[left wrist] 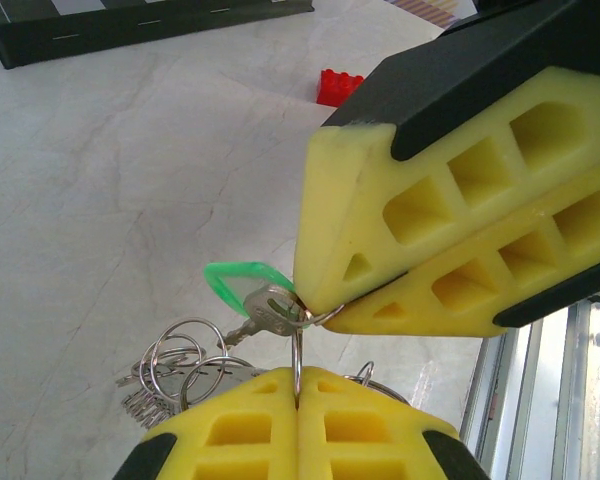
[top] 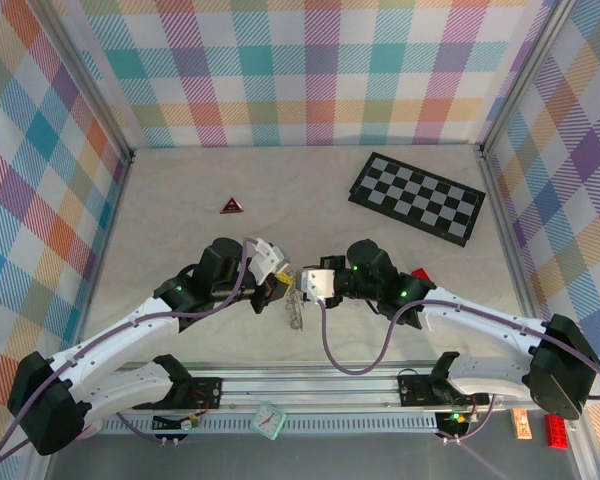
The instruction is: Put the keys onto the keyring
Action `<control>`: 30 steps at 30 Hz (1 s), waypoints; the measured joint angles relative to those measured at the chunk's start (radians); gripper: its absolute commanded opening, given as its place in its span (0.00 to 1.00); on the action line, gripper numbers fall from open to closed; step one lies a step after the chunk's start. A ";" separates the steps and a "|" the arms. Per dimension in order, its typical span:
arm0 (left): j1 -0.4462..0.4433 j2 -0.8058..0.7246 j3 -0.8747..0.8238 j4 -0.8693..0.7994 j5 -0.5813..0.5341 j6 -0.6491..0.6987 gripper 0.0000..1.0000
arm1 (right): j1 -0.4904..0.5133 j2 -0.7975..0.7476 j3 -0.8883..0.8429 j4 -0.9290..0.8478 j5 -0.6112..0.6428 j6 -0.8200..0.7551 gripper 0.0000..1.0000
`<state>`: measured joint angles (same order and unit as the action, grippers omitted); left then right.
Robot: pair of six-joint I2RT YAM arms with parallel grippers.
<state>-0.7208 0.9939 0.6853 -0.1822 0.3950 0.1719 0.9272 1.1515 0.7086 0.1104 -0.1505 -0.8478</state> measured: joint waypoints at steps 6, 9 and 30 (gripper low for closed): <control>0.000 0.000 0.000 0.000 0.000 0.000 0.00 | 0.000 0.000 0.000 -0.007 -0.005 -0.003 0.00; 0.000 0.000 0.000 0.000 0.000 0.000 0.00 | 0.000 0.000 0.000 -0.006 -0.007 -0.003 0.00; 0.000 0.012 0.000 0.001 0.004 0.000 0.00 | 0.004 0.021 0.000 -0.024 -0.025 -0.004 0.00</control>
<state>-0.7208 1.0061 0.6857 -0.1814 0.3988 0.1715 0.9310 1.1725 0.7086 0.0860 -0.1753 -0.8516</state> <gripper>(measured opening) 0.046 0.048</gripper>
